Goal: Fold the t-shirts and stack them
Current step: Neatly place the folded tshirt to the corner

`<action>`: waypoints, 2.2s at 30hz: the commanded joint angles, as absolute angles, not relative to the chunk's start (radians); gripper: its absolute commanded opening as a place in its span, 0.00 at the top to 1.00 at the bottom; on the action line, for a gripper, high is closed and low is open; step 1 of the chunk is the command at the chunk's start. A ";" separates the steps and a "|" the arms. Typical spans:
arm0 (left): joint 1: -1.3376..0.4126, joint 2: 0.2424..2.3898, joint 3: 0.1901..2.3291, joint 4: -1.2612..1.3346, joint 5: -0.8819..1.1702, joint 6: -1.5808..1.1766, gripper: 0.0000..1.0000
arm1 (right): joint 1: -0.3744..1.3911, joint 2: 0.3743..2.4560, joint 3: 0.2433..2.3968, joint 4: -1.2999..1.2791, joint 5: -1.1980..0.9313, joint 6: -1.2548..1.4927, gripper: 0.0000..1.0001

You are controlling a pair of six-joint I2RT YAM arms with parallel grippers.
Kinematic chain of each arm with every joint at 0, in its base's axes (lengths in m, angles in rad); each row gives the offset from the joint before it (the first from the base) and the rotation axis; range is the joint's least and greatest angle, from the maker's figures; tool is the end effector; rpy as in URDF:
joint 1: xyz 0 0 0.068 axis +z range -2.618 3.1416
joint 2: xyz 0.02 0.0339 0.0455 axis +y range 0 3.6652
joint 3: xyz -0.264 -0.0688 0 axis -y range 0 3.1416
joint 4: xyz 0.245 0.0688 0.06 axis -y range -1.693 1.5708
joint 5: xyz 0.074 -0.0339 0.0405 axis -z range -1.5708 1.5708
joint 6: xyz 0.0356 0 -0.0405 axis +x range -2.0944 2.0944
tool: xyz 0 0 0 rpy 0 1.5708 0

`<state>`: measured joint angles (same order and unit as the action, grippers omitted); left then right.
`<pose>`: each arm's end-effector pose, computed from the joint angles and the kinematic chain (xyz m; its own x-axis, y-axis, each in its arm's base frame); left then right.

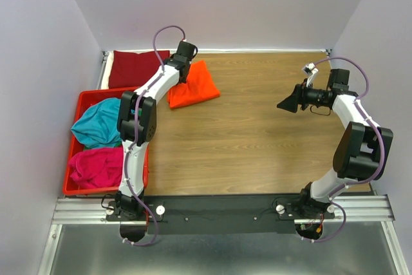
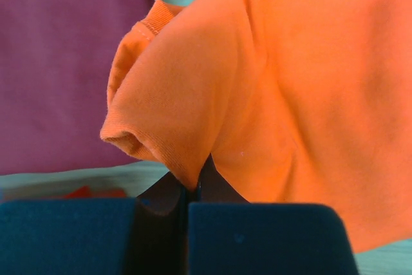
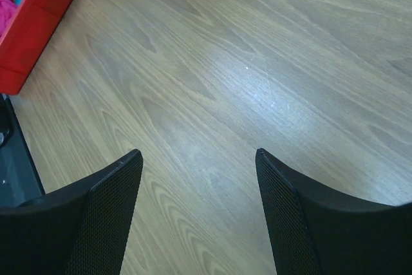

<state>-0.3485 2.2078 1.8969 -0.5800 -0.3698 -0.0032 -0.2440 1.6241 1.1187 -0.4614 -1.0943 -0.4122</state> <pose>0.4706 -0.1573 0.2245 -0.7312 0.2625 -0.6296 0.1025 0.9548 0.2790 0.3267 -0.0487 0.2367 -0.5800 -0.0450 -0.8134 -0.6672 0.5992 0.4426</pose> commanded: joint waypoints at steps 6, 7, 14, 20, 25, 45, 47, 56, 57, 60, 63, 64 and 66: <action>-0.350 2.092 1.888 -0.465 -0.552 0.176 1.00 | -0.250 1.626 1.118 -0.509 -1.138 -0.456 0.23; -0.348 2.091 1.885 -0.456 -0.564 0.184 1.00 | -0.250 1.628 1.120 -0.511 -1.140 -0.457 0.23; -0.348 2.083 1.891 -0.414 -0.623 0.238 1.00 | -0.250 1.644 1.127 -0.534 -1.144 -0.476 0.23; -0.342 2.072 1.927 -0.377 -0.661 0.270 1.00 | -0.249 1.651 1.134 -0.546 -1.147 -0.486 0.23; -0.330 2.089 1.986 -0.379 -0.683 0.298 1.00 | -0.250 1.654 1.135 -0.557 -1.149 -0.495 0.23; -0.314 2.016 2.005 -0.370 -0.693 0.313 1.00 | -0.250 1.674 1.147 -0.589 -1.154 -0.523 0.24; -0.314 2.002 2.005 -0.368 -0.693 0.314 1.00 | -0.250 1.674 1.147 -0.592 -1.154 -0.525 0.24; -0.308 1.994 1.997 -0.367 -0.686 0.316 1.00 | -0.250 1.680 1.150 -0.600 -1.154 -0.532 0.24; -0.307 1.996 1.997 -0.367 -0.689 0.318 1.00 | -0.250 1.680 1.150 -0.600 -1.154 -0.532 0.24; -0.298 2.005 2.002 -0.364 -0.690 0.322 1.00 | -0.250 1.680 1.152 -0.603 -1.155 -0.534 0.24; -0.278 2.025 2.006 -0.360 -0.690 0.324 1.00 | -0.250 1.680 1.154 -0.606 -1.157 -0.537 0.24; -0.273 2.031 2.008 -0.359 -0.693 0.324 1.00 | -0.250 1.680 1.154 -0.606 -1.155 -0.537 0.24; -0.262 2.049 2.017 -0.359 -0.701 0.327 1.00 | -0.250 1.681 1.154 -0.609 -1.158 -0.538 0.24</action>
<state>-0.2905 2.0315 1.9739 -0.3977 -0.6586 0.3153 -0.2440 1.6627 1.1248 -0.5808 -1.1213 -0.5179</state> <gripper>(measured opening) 0.020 0.764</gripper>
